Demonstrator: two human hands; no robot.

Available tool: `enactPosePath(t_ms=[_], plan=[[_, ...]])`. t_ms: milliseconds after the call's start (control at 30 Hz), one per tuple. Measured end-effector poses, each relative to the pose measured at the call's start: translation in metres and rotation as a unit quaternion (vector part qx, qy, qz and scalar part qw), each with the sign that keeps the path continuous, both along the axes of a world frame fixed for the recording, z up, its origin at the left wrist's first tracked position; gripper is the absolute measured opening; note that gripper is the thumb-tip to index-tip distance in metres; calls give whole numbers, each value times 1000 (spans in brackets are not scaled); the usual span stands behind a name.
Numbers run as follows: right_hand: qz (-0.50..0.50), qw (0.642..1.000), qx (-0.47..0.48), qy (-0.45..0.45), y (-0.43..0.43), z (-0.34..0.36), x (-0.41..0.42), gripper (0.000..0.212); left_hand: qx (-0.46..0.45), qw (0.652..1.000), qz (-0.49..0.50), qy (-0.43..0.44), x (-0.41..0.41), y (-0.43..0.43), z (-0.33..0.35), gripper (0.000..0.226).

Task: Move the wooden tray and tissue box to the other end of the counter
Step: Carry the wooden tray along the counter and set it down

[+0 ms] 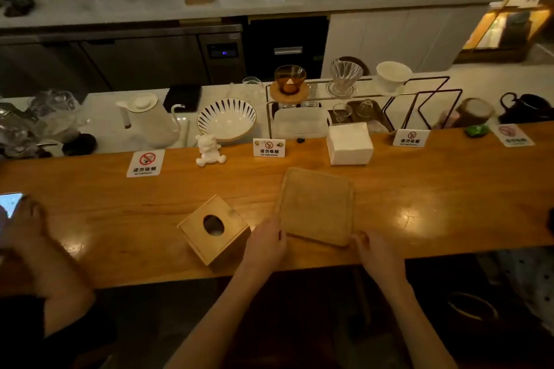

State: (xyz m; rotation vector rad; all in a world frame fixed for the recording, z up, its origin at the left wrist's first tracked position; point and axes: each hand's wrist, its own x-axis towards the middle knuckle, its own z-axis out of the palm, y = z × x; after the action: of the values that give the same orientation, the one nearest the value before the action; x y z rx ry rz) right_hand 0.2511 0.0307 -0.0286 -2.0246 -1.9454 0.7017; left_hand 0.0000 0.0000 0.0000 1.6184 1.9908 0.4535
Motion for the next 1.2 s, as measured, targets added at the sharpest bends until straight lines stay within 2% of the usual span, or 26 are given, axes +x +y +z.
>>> enactPosePath(t_ms=[100,233,367,500,600,700,800,900,967,1067,1200], plan=[[-51,998,-13,17,38,-9,-2,33,-13,998,52,34,15,44,-11,20],[-57,997,-44,4,60,-18,-19,30,-77,987,124,60,19,68,-31,27],[-59,996,-3,-74,53,-27,-34,34,-22,984,164,66,23,64,-55,19],[-64,994,3,-88,49,-31,-36,27,-11,973,229,-15,28,56,-58,16],[-87,994,-11,-72,47,-28,-37,22,-29,961,263,-75,34,54,-52,24],[-109,992,-40,-44,39,-24,-38,24,-18,936,285,-204,35,47,-43,34],[-120,992,-35,14,25,-21,-40,20,14,898,282,-338,38,36,-29,47],[-120,987,-10,102,10,-8,-35,24,64,880,305,-358,30,30,-11,36],[-114,973,-35,199,4,11,-23,29,55,860,313,-399,16,25,-2,31],[-73,951,-89,288,-1,48,2,37,41,826,288,-482,-13,2,18,32],[-11,932,-171,319,-21,99,22,51,17,835,155,-527,-31,-38,57,27]])
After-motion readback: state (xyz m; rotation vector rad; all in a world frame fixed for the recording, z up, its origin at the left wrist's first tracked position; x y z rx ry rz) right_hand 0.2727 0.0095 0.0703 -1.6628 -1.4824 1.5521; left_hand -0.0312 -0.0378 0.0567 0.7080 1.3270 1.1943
